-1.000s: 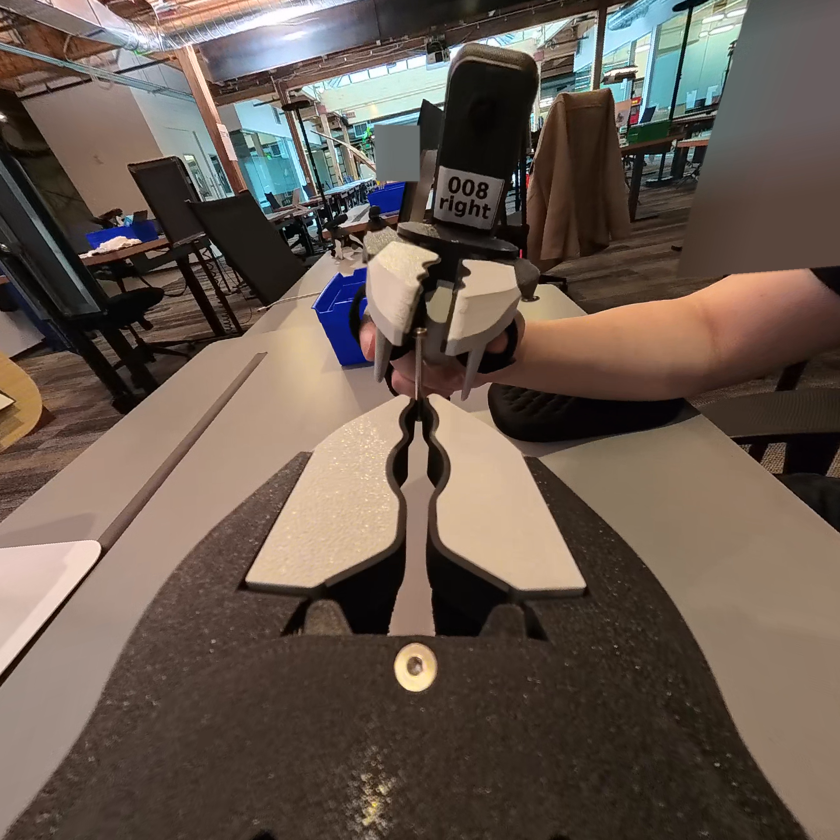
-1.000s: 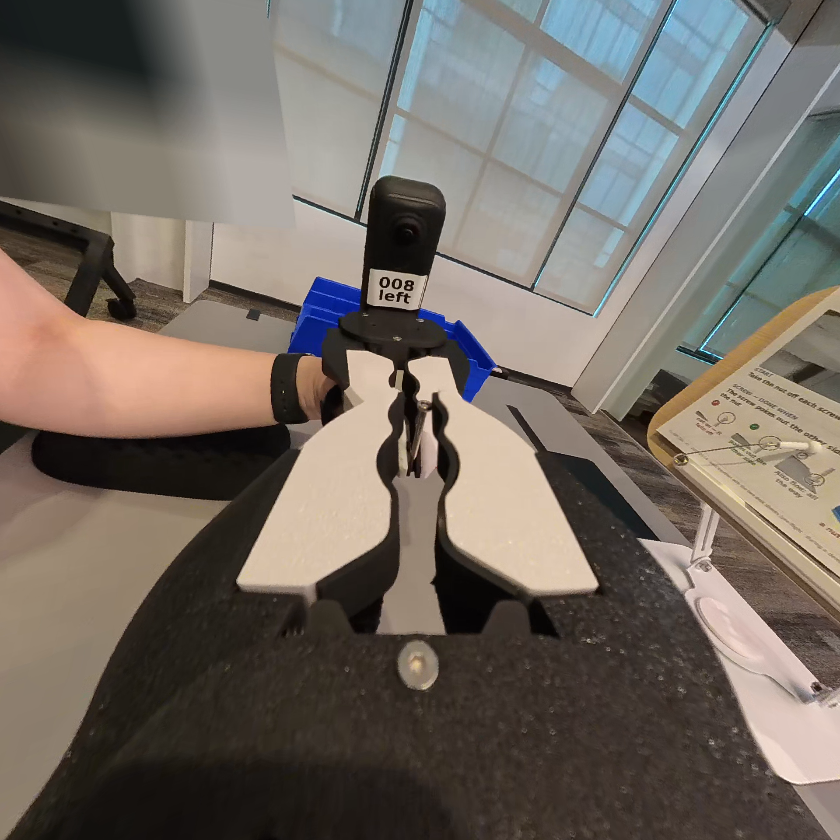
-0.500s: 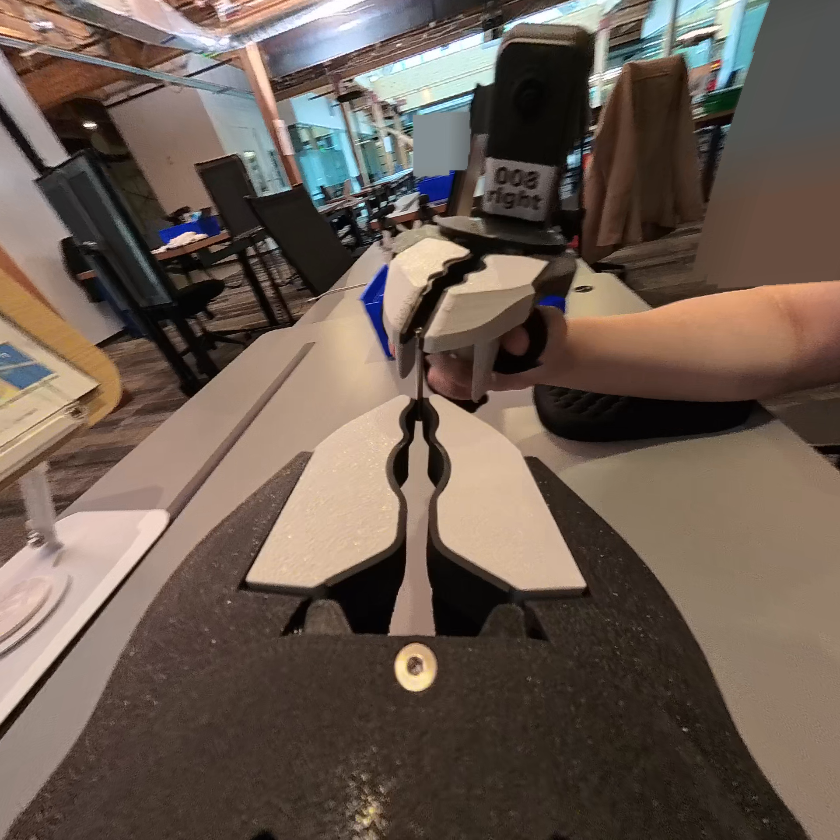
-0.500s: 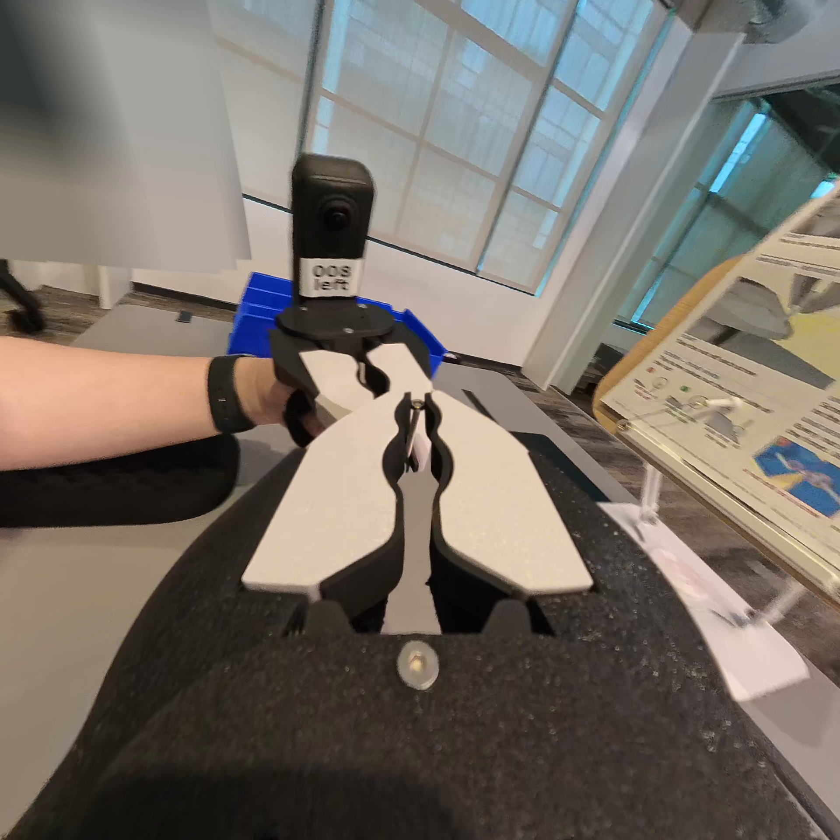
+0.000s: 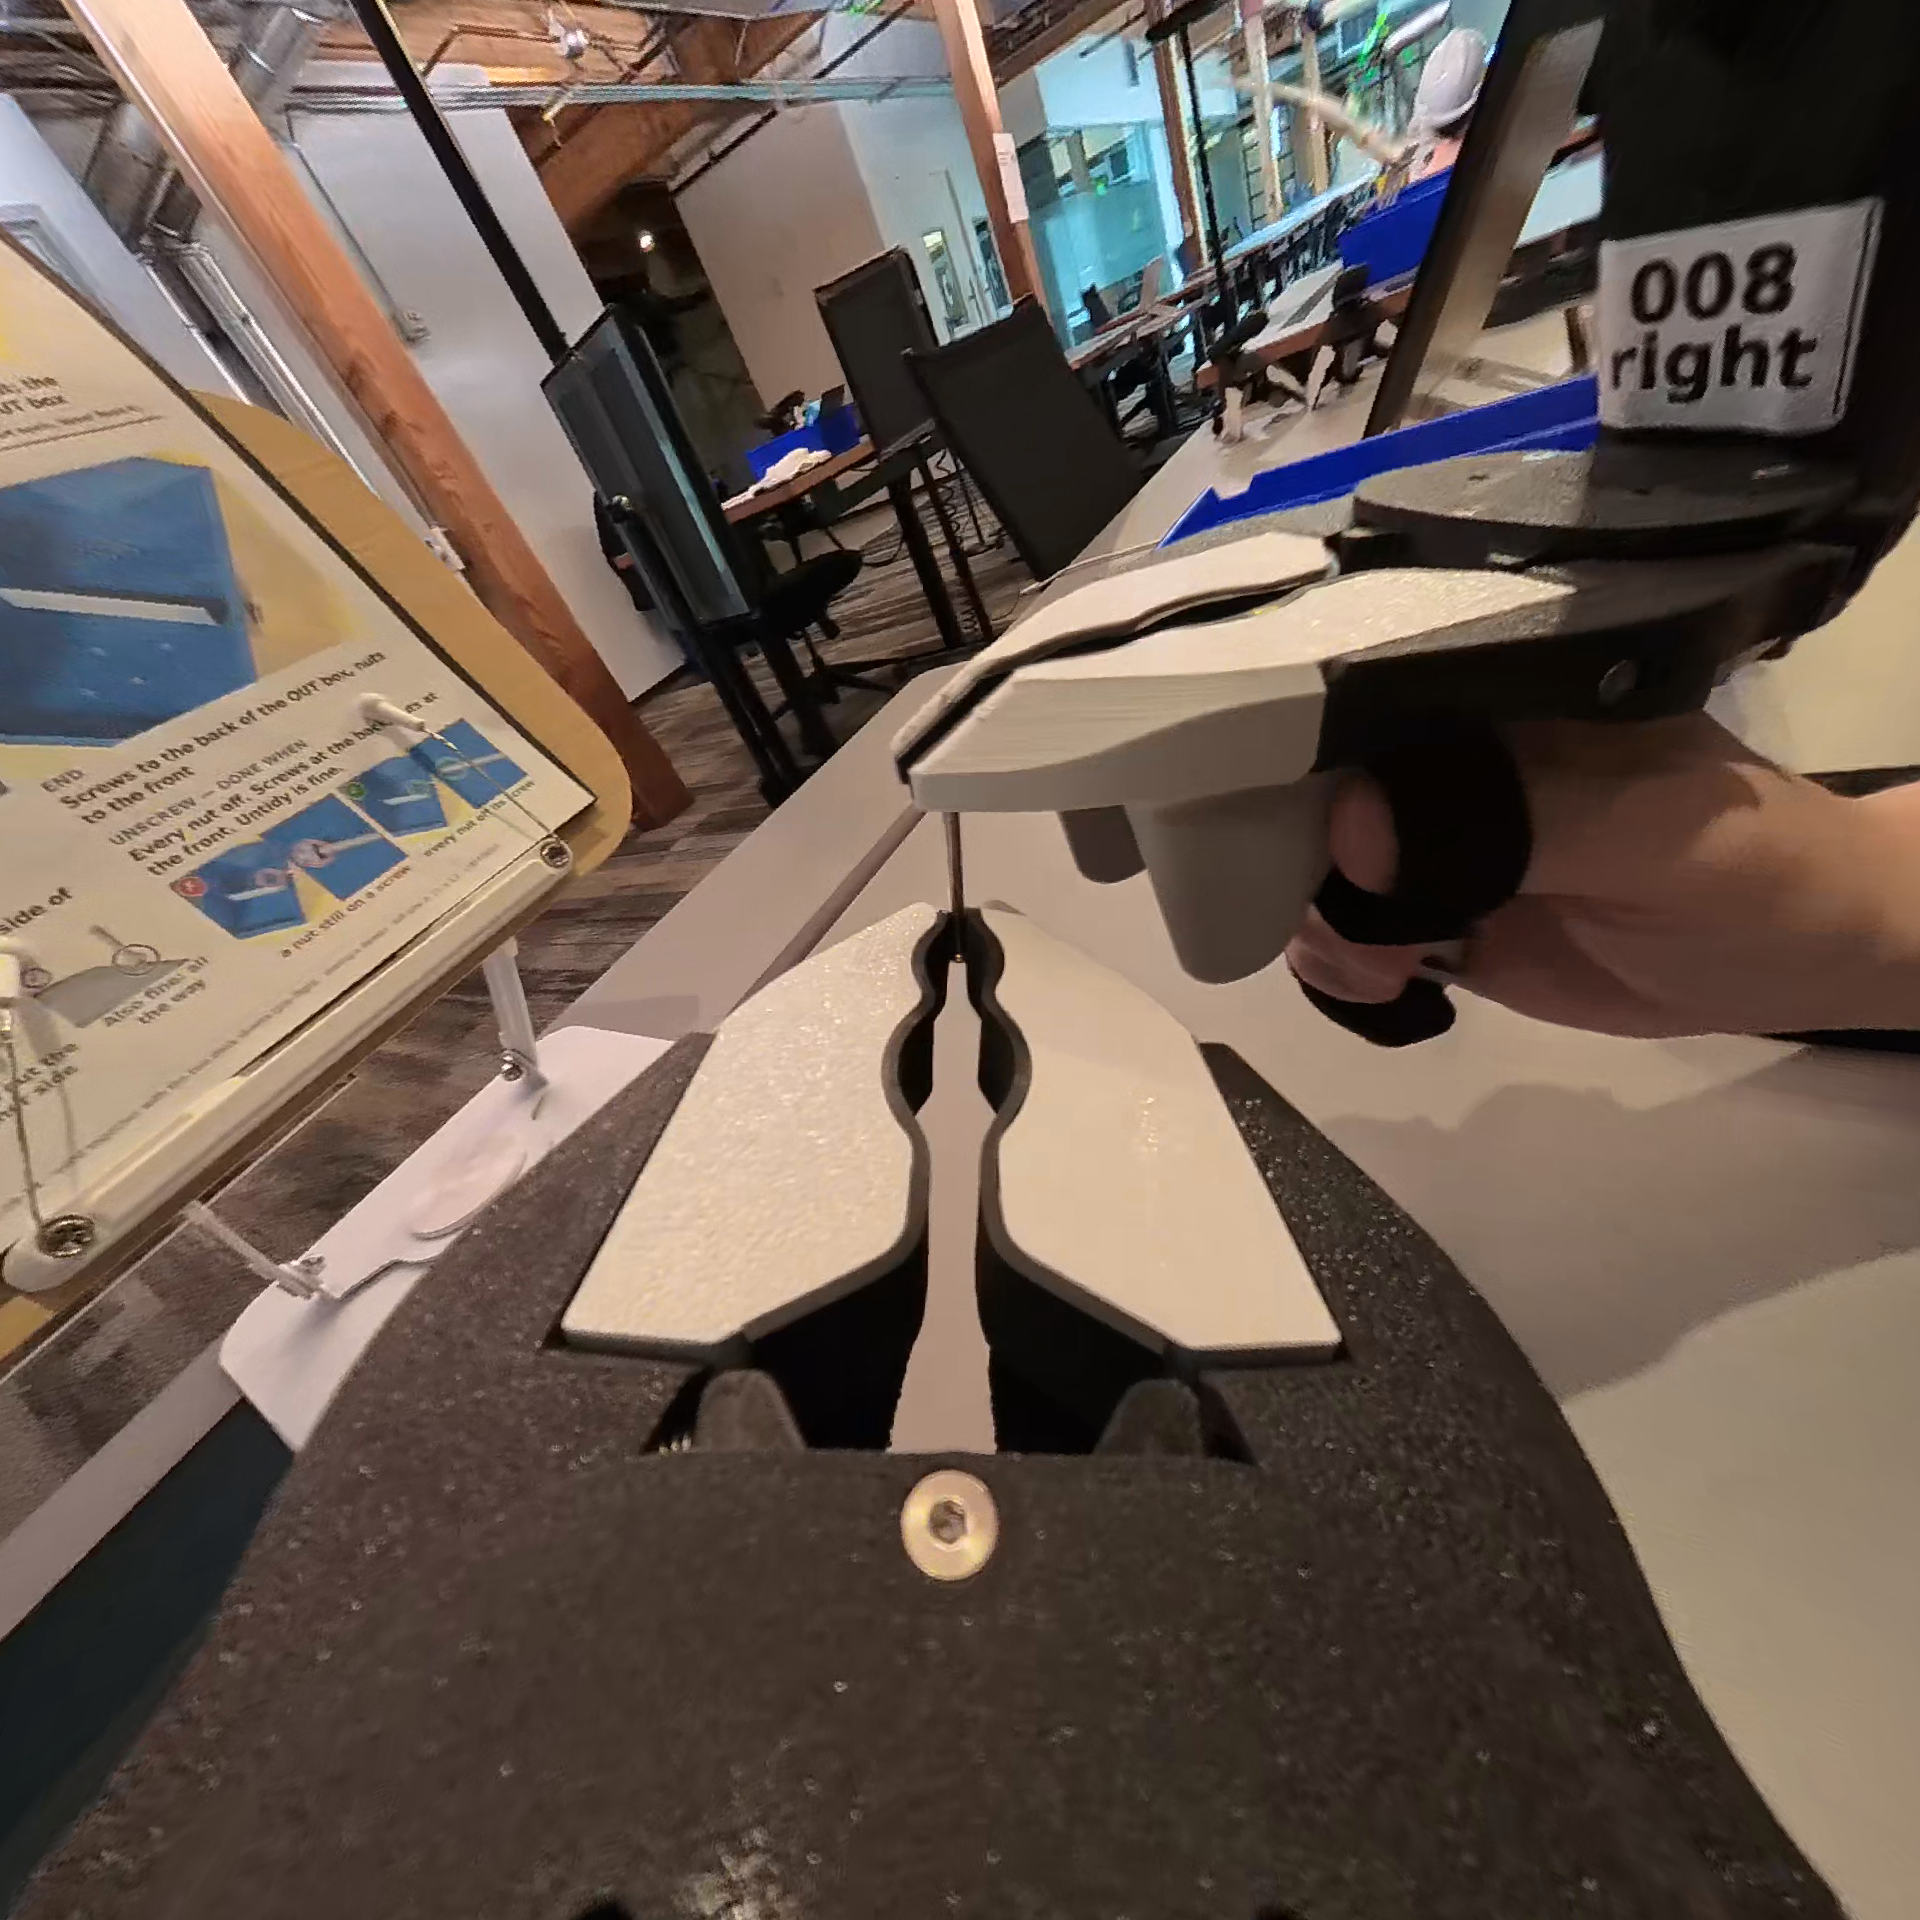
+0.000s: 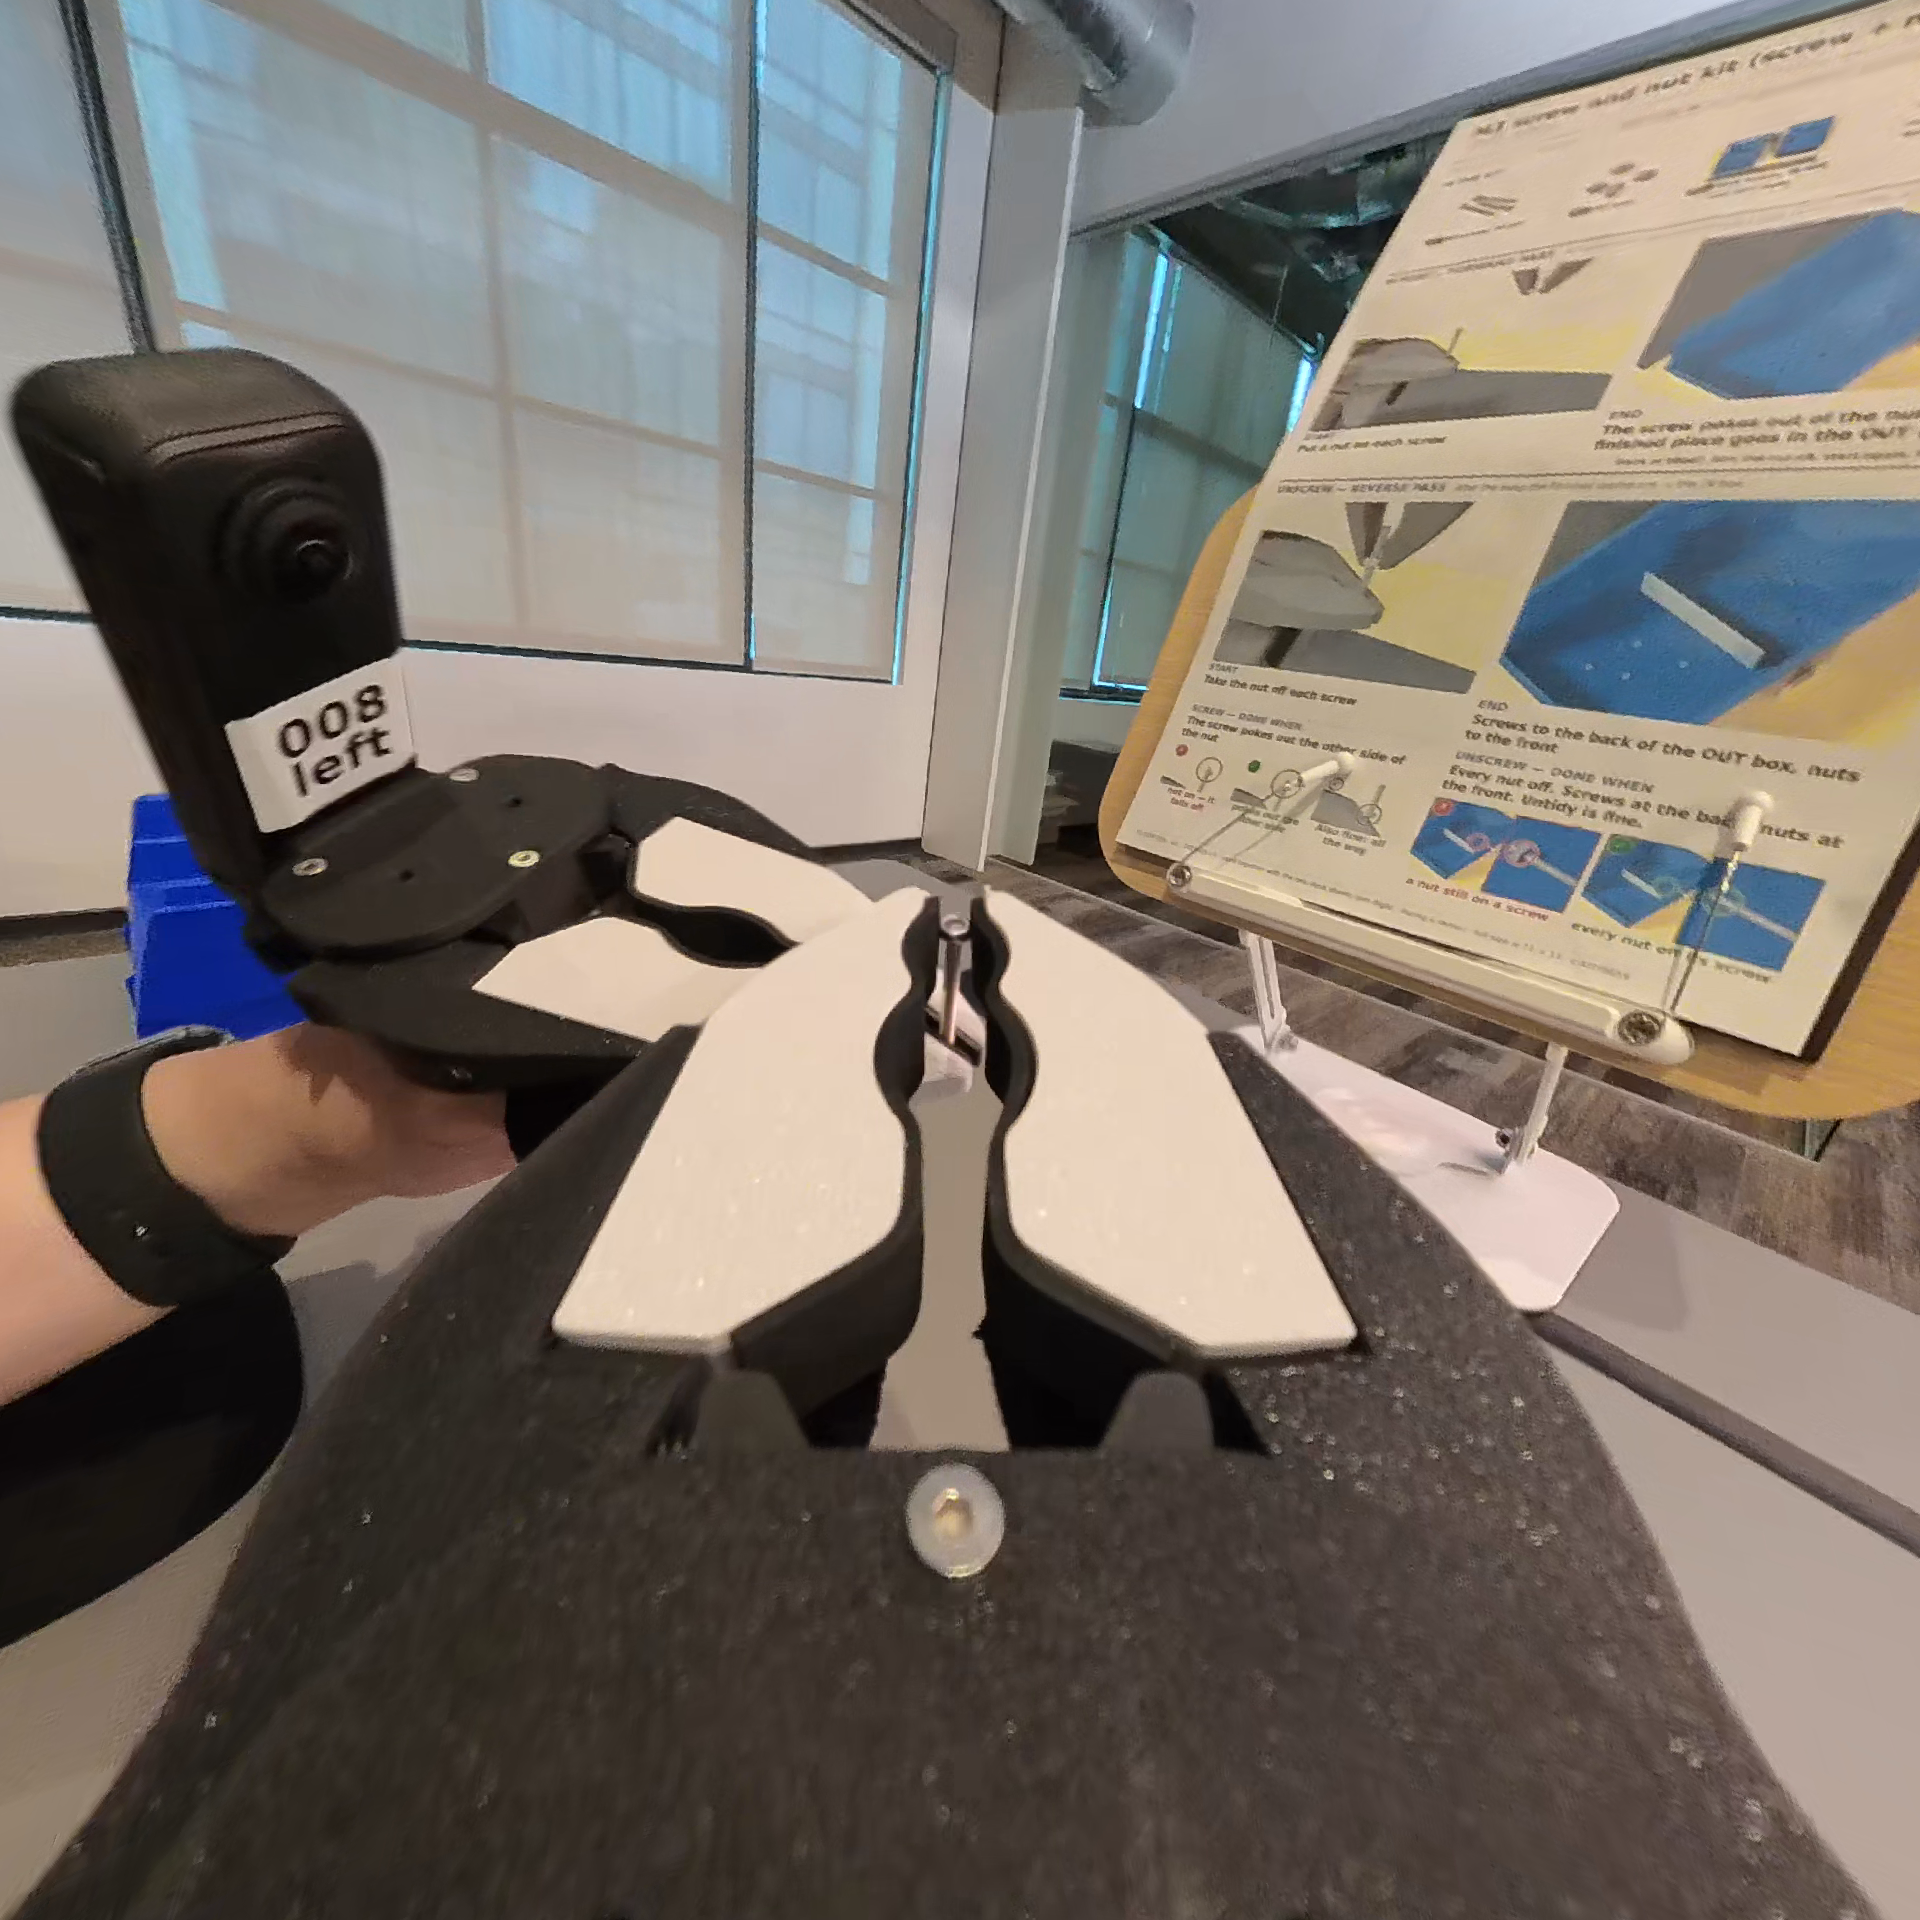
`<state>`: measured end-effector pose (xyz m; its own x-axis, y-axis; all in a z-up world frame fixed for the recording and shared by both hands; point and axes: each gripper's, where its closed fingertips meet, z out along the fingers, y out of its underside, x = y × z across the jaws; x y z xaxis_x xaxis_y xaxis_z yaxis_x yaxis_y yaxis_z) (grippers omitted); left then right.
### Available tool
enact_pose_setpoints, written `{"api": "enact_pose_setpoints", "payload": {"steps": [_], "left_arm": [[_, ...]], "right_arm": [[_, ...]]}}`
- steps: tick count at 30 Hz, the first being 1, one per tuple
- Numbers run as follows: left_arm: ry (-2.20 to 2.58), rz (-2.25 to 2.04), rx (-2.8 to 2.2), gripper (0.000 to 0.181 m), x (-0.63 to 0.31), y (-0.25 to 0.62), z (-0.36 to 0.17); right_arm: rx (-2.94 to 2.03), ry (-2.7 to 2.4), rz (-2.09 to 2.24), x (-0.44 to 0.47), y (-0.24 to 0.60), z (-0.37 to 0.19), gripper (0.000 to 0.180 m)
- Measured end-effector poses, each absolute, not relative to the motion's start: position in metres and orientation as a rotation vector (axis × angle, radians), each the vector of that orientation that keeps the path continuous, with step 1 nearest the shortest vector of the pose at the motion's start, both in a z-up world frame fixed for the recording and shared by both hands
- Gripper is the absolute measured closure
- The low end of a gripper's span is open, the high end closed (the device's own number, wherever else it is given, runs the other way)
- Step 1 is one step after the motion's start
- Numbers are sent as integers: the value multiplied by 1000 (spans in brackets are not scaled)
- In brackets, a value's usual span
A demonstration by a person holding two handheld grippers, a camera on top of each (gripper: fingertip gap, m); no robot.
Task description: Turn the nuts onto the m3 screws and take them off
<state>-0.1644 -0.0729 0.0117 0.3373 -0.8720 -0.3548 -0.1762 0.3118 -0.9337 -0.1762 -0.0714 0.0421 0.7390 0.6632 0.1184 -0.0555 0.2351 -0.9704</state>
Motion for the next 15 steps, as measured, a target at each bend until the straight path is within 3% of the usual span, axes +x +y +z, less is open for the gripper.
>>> {"api": "enact_pose_setpoints", "payload": {"steps": [3, 15], "left_arm": [[1168, -681, -1173, 179, -167, -76, 13], [1366, -1018, -1100, 179, -175, -114, 4]], "right_arm": [[-1180, -613, 525, -175, -76, 49, 153], [-1044, -1092, 687, -181, -120, 43, 160]]}}
